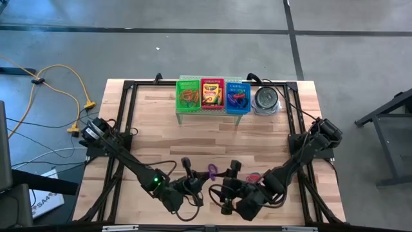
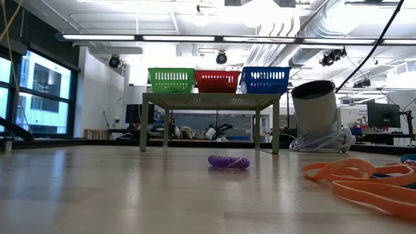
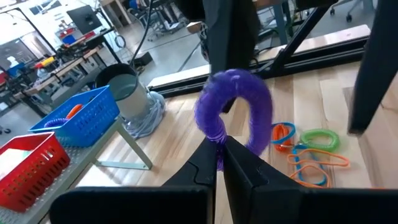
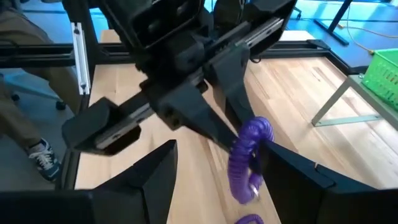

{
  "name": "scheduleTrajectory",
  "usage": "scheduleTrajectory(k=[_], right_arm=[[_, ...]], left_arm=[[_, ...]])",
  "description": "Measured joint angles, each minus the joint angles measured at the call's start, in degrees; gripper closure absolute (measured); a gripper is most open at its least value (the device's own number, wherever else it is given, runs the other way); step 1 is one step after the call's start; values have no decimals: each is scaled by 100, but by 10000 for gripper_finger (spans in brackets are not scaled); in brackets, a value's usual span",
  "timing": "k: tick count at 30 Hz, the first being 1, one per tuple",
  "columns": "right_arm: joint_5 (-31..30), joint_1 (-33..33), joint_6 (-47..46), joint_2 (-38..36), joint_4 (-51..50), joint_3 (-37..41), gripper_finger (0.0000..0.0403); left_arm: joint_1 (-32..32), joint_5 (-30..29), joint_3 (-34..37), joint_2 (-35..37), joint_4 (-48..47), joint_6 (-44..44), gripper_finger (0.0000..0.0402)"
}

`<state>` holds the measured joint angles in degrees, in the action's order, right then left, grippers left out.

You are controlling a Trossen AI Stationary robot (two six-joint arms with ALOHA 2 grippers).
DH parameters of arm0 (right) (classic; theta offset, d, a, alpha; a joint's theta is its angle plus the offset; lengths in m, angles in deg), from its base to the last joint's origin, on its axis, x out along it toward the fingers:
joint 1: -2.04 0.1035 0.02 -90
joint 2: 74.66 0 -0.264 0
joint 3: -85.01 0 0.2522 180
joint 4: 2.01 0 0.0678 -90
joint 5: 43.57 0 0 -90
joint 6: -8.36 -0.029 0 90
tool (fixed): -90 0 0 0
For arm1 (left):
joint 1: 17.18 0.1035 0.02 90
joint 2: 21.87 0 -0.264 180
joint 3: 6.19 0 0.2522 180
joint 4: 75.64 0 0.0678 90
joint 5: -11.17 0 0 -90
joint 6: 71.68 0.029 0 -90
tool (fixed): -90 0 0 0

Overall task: Pick & Place Office Desk Supplies
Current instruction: Put the bottom violet spring keychain into the blue bin on the shelf

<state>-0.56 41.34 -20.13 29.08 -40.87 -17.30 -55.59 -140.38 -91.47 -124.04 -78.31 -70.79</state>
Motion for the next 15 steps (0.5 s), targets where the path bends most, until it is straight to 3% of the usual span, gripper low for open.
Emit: scheduleTrajectory(k=[15], right_arm=[[329, -84, -321, 0, -175, 1, 188]], left_arm=[[-160, -87, 0, 2, 304, 278, 396]])
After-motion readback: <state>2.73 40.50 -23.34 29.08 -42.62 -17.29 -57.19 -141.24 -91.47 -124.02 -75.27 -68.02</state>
